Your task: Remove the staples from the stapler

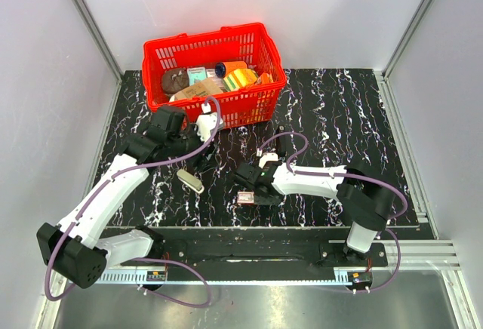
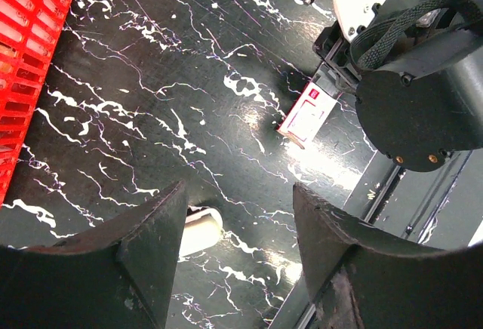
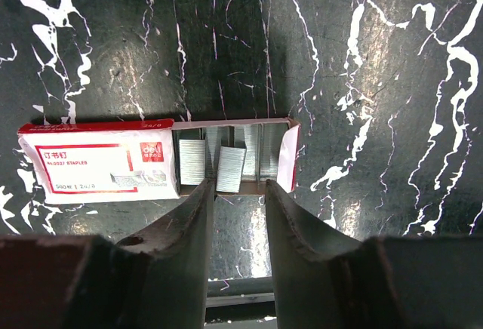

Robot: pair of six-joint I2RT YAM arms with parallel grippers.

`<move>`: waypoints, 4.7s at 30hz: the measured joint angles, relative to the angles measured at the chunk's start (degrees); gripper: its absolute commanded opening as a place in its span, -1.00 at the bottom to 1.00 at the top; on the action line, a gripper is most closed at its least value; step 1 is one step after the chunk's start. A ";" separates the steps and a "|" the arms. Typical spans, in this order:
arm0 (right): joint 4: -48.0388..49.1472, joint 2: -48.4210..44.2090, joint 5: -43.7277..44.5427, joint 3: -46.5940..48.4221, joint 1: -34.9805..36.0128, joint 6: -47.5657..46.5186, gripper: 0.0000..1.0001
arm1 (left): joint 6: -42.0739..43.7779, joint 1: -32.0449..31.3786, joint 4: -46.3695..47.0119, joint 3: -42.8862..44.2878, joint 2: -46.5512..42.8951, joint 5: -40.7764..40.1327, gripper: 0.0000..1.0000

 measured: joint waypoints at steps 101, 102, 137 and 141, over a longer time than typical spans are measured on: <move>54.82 -13.22 -44.94 -35.93 -26.36 2.43 -0.56 | 10.34 -22.14 19.76 -12.48 27.06 -20.76 0.05; 55.17 -12.70 -44.94 -35.63 -25.88 2.62 -0.56 | 10.34 -22.16 19.74 -12.48 27.06 -20.76 0.05; 61.88 -9.07 -46.77 -34.95 -22.93 5.11 -0.27 | 10.56 -22.36 18.84 -12.33 27.06 -21.42 -0.09; 59.36 -10.01 -46.73 -34.56 -23.06 3.56 -0.22 | 10.49 -22.36 17.05 -11.10 27.04 -21.38 0.07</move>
